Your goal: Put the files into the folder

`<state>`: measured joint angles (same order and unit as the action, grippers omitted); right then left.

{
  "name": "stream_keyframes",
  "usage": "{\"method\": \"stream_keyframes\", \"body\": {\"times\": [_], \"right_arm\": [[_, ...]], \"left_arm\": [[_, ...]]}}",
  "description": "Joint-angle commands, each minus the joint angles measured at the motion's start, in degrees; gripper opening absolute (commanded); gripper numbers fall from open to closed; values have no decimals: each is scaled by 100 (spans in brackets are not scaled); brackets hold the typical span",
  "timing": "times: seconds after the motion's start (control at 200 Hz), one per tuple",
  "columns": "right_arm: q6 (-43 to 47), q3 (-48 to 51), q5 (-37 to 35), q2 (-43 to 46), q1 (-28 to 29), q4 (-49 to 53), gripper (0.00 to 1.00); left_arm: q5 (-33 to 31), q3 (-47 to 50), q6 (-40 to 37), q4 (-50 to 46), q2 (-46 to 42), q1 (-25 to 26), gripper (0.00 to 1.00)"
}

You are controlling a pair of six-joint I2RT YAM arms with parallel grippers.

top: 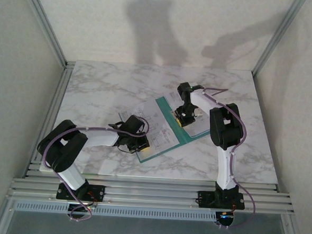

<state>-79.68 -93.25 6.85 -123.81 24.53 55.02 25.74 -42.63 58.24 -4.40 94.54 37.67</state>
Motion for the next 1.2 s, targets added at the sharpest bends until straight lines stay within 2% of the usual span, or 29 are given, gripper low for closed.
{"method": "stream_keyframes", "body": {"times": [0.0,0.466,0.931,1.197], "right_arm": [[-106,335,294,-450,385,298,13],[40,90,26,174,384,404,14],[220,-225,-277,397,359,576,17],[358,-73,-146,498,218,137,19]], "left_arm": [[-277,44,-112,-542,227,-50,8],[-302,44,-107,-525,254,-58,7],[-344,53,-111,-556,228,-58,7],[-363,79,-118,-567,187,-58,7]]}}
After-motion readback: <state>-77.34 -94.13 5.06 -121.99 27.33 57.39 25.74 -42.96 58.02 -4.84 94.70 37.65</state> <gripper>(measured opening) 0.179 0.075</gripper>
